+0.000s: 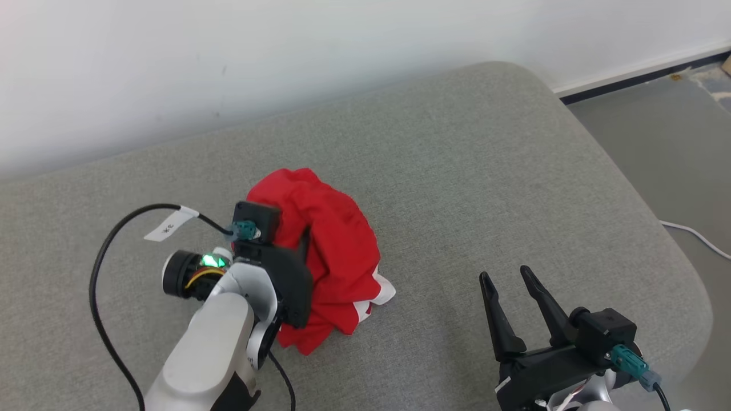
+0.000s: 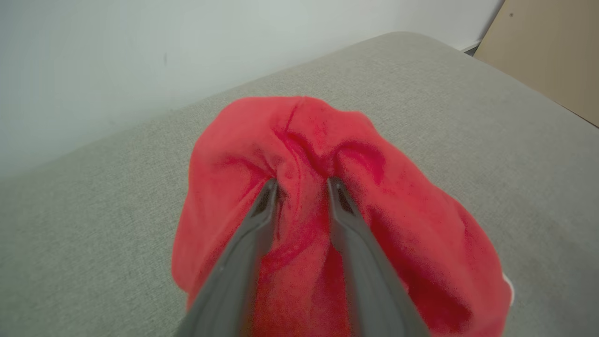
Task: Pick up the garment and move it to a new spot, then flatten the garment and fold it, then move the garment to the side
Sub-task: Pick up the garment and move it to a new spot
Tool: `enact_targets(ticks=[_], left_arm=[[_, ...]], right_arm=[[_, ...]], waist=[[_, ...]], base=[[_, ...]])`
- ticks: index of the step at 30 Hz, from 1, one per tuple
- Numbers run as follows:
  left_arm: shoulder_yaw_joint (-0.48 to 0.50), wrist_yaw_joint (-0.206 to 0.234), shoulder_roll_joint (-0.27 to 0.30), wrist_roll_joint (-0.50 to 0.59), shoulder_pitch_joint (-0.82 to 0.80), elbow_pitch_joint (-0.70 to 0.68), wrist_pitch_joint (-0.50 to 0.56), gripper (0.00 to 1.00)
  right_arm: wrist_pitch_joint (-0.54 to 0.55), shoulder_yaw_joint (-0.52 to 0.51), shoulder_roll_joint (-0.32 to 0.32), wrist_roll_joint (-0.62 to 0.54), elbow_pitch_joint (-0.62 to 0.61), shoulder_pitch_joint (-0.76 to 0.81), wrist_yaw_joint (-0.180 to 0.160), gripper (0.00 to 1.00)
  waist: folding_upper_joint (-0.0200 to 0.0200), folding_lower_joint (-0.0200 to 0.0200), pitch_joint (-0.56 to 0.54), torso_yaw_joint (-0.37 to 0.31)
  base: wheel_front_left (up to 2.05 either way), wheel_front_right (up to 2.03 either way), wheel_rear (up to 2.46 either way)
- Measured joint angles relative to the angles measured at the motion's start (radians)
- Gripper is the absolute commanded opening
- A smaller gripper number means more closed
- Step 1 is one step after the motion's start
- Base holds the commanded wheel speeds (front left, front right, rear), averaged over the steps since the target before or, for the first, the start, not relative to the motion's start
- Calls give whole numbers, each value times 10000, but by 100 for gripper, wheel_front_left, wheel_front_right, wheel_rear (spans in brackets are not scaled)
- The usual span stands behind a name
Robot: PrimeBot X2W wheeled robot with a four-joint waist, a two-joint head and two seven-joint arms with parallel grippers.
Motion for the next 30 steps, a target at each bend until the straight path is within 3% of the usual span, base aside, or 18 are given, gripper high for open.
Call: enact_targets(ticks=[7, 15, 20, 23, 27, 30], left_arm=[[174, 297, -48, -213, 123, 286, -1129, 100], [648, 184, 295, -554, 1189, -970, -3331, 100], [1202, 190, 589, -851, 2540, -2460, -4090, 100], [1785, 240, 675, -832, 3875, -4025, -4180, 100], [2890, 276, 443, -763, 5309, -5799, -4209, 100], [3212, -4, 238, -466, 6287, -6404, -4207, 100]], right_arm=[[-31, -238, -2, -96, 105, -42, 0, 100], [54, -688, -2, -278, 86, 15, 0, 100], [-125, -1118, 0, -468, 46, 98, 0, 100], [-278, -1530, -2, -589, 113, 179, 0, 100], [-424, -1875, 2, -725, 247, 279, 0, 100], [-512, -2182, -2, -790, 332, 337, 0, 100]], waist=[[1, 0, 198, 372], [1, 0, 7, 1342], [0, -1, -166, 2000], [1, -1, -282, 2511], [0, -1, -407, 2937], [0, -1, -533, 3187]], base=[[0, 0, 0], [0, 0, 0], [0, 0, 0], [0, 0, 0], [0, 0, 0], [0, 0, 0]])
